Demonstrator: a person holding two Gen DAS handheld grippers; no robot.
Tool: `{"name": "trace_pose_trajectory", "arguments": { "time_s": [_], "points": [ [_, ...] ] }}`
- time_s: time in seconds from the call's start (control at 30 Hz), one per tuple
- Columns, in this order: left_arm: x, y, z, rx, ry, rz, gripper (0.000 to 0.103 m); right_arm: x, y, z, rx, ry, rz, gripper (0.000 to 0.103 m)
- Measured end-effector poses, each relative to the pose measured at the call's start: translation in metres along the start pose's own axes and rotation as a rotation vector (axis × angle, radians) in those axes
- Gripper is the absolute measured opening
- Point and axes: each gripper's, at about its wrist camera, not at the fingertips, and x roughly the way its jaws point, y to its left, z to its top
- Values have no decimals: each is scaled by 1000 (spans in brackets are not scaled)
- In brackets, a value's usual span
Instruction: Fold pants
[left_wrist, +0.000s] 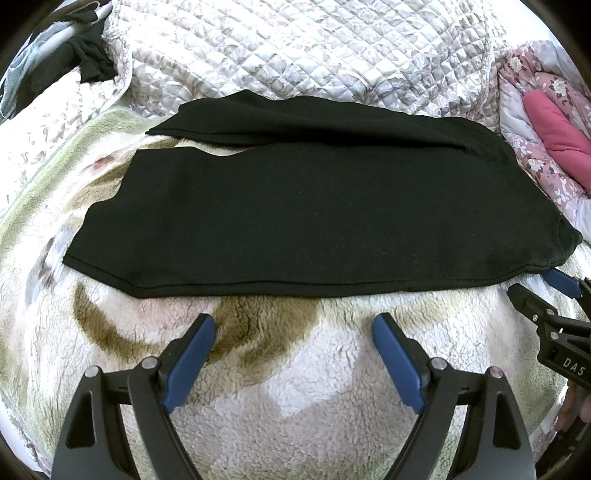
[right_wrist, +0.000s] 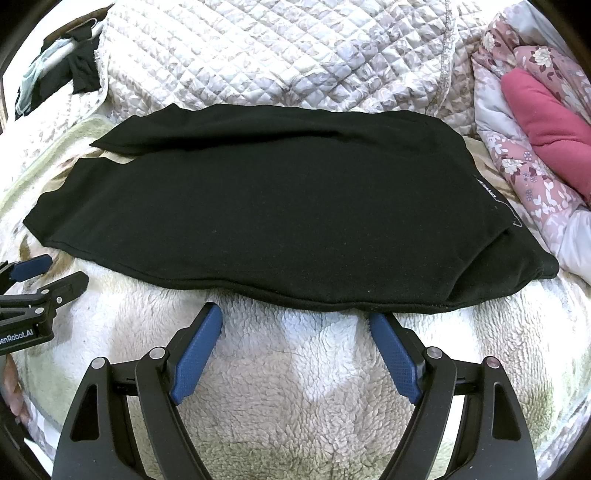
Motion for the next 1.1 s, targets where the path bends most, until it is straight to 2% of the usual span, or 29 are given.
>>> {"name": "trace_pose_trajectory", "arguments": {
  "time_s": [0.73,1.1],
  "points": [
    [1,0,0,1,-1,-1,89,-2,-1,2,-3,7,4,82],
    [-1,0,1,4,-5,-11,89,-6,-4,-1,8,0,38,82]
  ]
}}
